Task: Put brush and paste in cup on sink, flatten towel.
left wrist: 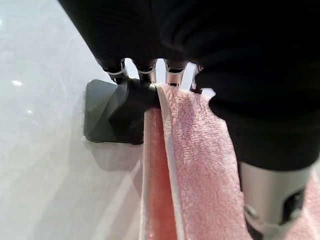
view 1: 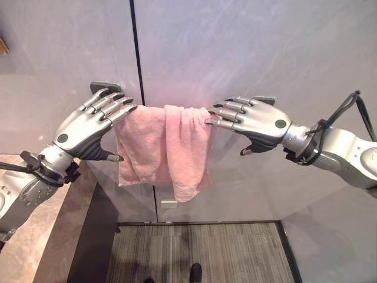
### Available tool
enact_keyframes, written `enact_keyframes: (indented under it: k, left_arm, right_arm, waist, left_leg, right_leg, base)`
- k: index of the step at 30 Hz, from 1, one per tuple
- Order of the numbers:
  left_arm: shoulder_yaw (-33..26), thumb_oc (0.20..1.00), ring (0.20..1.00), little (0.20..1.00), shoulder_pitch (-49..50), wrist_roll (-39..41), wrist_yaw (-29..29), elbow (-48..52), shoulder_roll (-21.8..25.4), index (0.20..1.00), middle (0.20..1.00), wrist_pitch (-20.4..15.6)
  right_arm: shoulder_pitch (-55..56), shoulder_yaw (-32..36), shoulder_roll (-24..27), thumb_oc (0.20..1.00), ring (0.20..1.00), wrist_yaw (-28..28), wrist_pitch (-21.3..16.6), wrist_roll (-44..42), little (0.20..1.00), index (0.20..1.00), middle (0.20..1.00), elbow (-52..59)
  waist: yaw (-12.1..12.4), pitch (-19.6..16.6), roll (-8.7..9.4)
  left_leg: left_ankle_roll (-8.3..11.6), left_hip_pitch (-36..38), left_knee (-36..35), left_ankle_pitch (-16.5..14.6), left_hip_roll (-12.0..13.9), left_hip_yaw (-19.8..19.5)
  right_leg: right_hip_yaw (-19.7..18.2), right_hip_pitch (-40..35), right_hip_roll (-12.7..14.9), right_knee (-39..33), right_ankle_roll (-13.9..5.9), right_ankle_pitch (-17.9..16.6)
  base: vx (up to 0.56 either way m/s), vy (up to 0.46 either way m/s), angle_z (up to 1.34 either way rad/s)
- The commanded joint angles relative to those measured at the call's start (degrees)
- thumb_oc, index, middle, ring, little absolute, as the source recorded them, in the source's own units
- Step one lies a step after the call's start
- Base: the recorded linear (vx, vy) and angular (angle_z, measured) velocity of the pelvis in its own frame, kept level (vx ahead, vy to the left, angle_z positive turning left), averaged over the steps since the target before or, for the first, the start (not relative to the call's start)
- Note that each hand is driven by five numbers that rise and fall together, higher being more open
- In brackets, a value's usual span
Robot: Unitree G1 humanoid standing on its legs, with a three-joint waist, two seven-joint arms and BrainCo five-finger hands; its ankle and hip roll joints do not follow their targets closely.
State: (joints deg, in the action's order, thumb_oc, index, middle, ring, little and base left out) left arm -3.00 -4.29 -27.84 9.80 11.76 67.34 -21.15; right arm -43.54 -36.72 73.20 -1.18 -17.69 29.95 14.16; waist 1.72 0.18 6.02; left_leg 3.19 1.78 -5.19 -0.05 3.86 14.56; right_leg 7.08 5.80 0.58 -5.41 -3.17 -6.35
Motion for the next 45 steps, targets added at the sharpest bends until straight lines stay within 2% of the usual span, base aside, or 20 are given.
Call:
enact_keyframes:
  k: [1, 5, 14, 25, 39, 45]
  left_arm:
    - [3.85, 1.0, 1.0, 1.0, 5.17, -0.4, -4.08, -3.43, 3.78, 1.0, 1.0, -0.38]
    - [3.43, 1.0, 1.0, 1.0, 6.08, -0.4, -4.5, -4.43, 3.34, 1.0, 1.0, -0.36]
    - [2.89, 1.0, 1.0, 1.0, 6.79, 0.14, -5.5, -5.26, 2.08, 1.0, 1.0, -0.09]
    - [2.75, 1.0, 1.0, 1.0, 6.72, 0.11, -6.25, -6.9, 0.03, 1.0, 1.0, 0.9]
    - [3.8, 1.0, 1.0, 1.0, 5.68, 0.41, -7.0, -7.84, -0.6, 1.0, 1.0, 1.13]
    - [3.48, 1.0, 1.0, 1.0, 5.77, 0.02, -6.75, -8.43, -2.27, 1.0, 1.0, 1.76]
  right_arm:
    - [6.45, -2.83, 4.17, 1.0, 1.0, 4.99, -1.59, 0.08, 1.0, 1.0, 1.0, -1.8]
    - [10.55, 0.24, 5.45, 1.0, 1.0, 4.55, -1.08, 0.71, 1.0, 1.0, 1.0, -4.65]
    - [19.1, 8.49, 4.57, 1.0, 1.0, 3.97, 0.88, 1.07, 1.0, 1.0, 1.0, -9.23]
    - [28.03, 19.75, -0.03, 1.0, 1.0, 1.78, 3.47, 0.53, 1.0, 1.0, 1.0, -13.3]
    - [28.85, 21.42, -2.44, 1.0, 1.0, 0.94, 4.1, 0.31, 1.0, 1.0, 1.0, -13.05]
    - [30.87, 24.97, -8.24, 1.0, 1.0, -1.08, 5.19, -0.93, 1.0, 1.0, 1.0, -12.24]
  waist:
    - [-0.18, 0.9, 1.6]
    - [-0.52, 0.87, 1.28]
    - [-0.92, 0.87, 0.53]
    - [-1.05, 0.82, 0.05]
    - [-0.9, 0.59, -0.47]
    - [-1.05, 0.41, -1.36]
  left_leg:
    - [3.85, -3.41, 0.19, 2.49, 3.46, -3.11]
    - [3.9, -3.38, 0.19, 2.52, 3.41, -2.95]
    - [3.88, -3.42, 0.19, 2.52, 3.44, -3.0]
    - [3.75, -3.33, 0.19, 2.49, 3.53, -3.05]
    - [3.8, -3.13, 0.19, 2.58, 3.7, -2.93]
    - [3.71, -2.56, 0.19, 2.53, 3.82, -2.88]
  right_leg:
    - [2.58, -2.34, 11.08, 0.41, -9.28, -2.96]
    - [2.55, -2.39, 11.09, 0.41, -9.33, -2.93]
    - [2.59, -2.38, 11.28, 0.41, -9.38, -2.81]
    - [2.56, -2.5, 11.17, 0.41, -9.13, -2.57]
    - [2.57, -2.69, 10.98, 0.41, -8.92, -2.29]
    - [2.58, -3.17, 10.81, 0.41, -8.69, -2.02]
  base:
    - [0.0, 0.0, 0.0]
    - [0.0, 0.0, 0.0]
    - [0.0, 0.0, 0.0]
    - [0.0, 0.0, 0.0]
    - [0.0, 0.0, 0.0]
    - [0.0, 0.0, 0.0]
